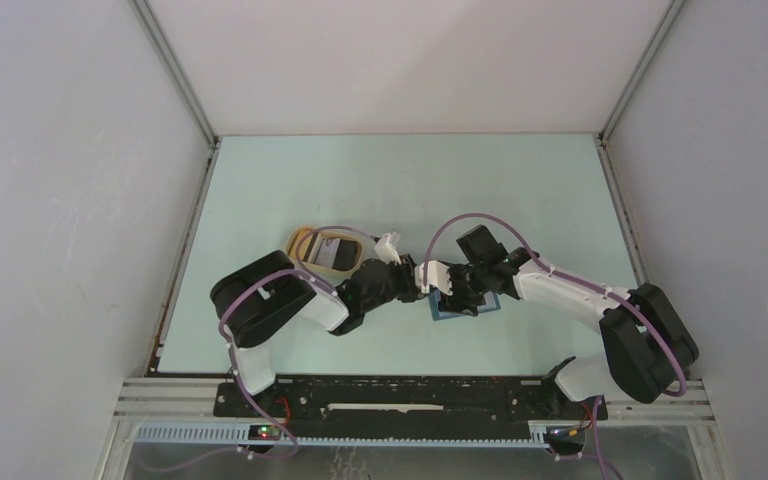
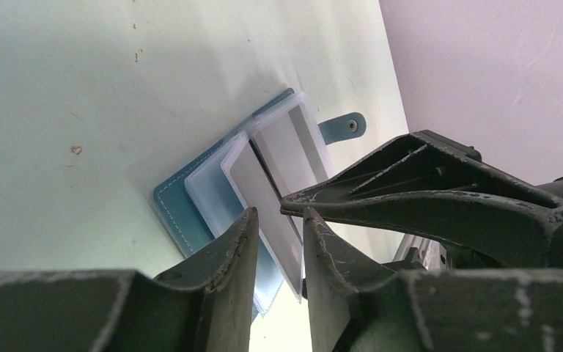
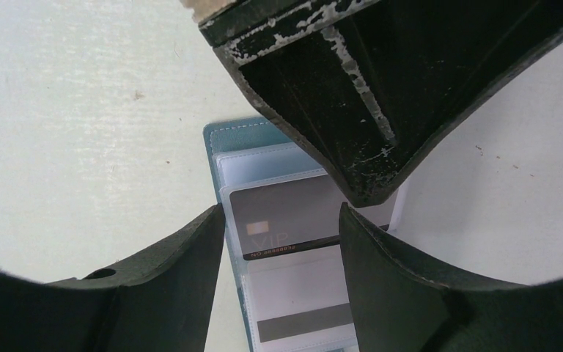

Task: Put the credit cards into the card holder
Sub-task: Turn over the card slot in the card holder.

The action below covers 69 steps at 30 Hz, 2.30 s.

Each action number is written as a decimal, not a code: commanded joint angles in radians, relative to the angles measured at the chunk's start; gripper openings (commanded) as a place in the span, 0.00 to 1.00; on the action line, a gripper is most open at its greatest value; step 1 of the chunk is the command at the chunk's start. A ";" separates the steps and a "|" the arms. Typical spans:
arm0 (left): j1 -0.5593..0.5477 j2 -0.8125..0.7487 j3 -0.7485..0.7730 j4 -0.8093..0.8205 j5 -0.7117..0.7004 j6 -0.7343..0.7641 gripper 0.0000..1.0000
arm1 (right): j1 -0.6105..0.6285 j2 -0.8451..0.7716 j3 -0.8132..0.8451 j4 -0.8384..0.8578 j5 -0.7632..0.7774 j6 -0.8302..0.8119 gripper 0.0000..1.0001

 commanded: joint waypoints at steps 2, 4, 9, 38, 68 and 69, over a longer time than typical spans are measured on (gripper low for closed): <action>0.005 0.017 0.050 0.011 0.011 -0.007 0.35 | -0.008 -0.031 0.004 0.004 -0.012 0.004 0.67; 0.002 0.024 0.056 0.006 0.012 -0.008 0.35 | -0.008 -0.031 0.005 0.005 -0.012 0.005 0.67; -0.004 0.034 0.066 -0.014 0.008 -0.009 0.35 | -0.009 -0.032 0.005 0.004 -0.013 0.004 0.67; -0.010 -0.049 0.011 -0.037 -0.039 0.023 0.39 | -0.007 -0.029 0.005 0.001 -0.020 0.004 0.68; -0.010 -0.050 -0.067 0.049 -0.058 0.041 0.39 | 0.044 0.031 0.004 0.059 0.085 0.046 0.72; -0.009 -0.047 -0.066 0.050 -0.058 0.039 0.39 | 0.038 0.024 0.004 0.059 0.081 0.047 0.71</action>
